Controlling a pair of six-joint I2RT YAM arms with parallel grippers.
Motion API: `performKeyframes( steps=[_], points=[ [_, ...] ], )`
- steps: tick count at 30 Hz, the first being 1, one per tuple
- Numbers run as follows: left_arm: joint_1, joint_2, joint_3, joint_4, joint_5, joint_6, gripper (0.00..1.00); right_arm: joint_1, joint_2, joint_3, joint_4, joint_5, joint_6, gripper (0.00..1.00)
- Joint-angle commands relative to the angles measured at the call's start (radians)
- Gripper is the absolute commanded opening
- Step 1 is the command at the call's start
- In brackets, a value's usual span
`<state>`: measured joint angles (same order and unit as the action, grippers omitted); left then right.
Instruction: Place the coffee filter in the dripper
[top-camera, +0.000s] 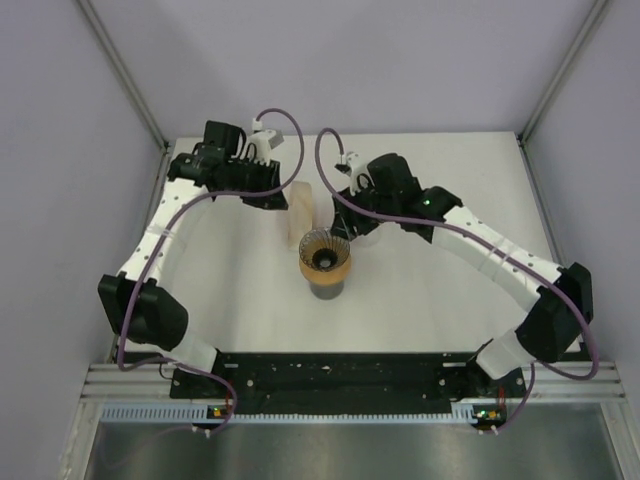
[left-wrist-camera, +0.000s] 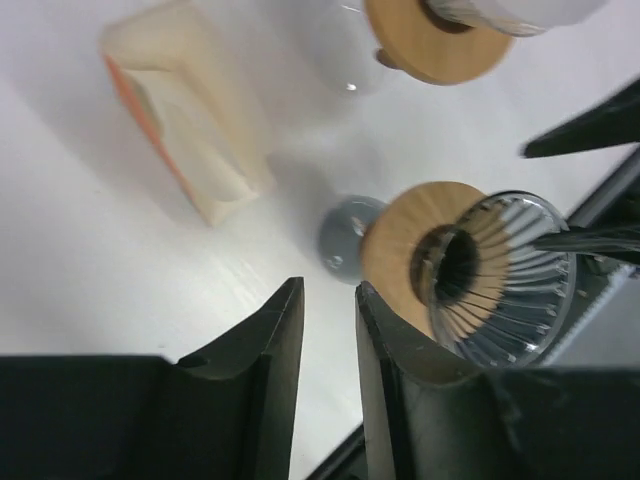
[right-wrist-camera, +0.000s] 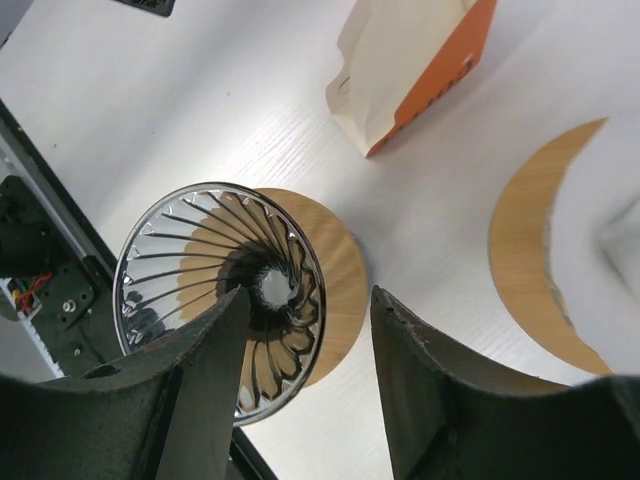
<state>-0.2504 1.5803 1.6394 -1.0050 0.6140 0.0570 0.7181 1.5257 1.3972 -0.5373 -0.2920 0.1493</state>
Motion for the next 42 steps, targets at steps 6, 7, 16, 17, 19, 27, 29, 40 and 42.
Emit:
performKeyframes(
  steps=[6,7,16,17,19,27,29,40,42],
  points=[
    [-0.035,0.021,-0.073,0.301,-0.361,0.021,0.3,-0.029,-0.17,-0.009,0.003,0.203,-0.007,0.52],
    [-0.038,0.035,-0.067,0.308,-0.34,0.011,0.3,-0.032,-0.173,-0.012,0.005,0.203,-0.007,0.52],
    [-0.125,0.11,-0.17,0.493,-0.436,-0.114,0.34,-0.034,-0.185,-0.035,0.002,0.211,-0.013,0.52],
    [-0.131,0.122,-0.17,0.505,-0.447,-0.118,0.35,-0.034,-0.188,-0.036,0.002,0.214,-0.011,0.52],
    [-0.141,0.139,-0.165,0.514,-0.459,-0.123,0.36,-0.034,-0.188,-0.04,0.003,0.217,-0.013,0.52],
    [-0.145,0.181,-0.181,0.545,-0.533,-0.137,0.36,-0.034,-0.208,-0.058,-0.001,0.231,-0.022,0.52],
    [-0.145,0.181,-0.197,0.556,-0.539,-0.147,0.36,-0.032,-0.211,-0.063,0.0,0.234,-0.025,0.52],
    [-0.147,0.23,-0.22,0.58,-0.569,-0.128,0.37,-0.034,-0.214,-0.06,-0.003,0.229,-0.04,0.52],
    [-0.147,0.248,-0.204,0.571,-0.579,-0.126,0.37,-0.034,-0.217,-0.058,-0.003,0.228,-0.04,0.52]
  ],
)
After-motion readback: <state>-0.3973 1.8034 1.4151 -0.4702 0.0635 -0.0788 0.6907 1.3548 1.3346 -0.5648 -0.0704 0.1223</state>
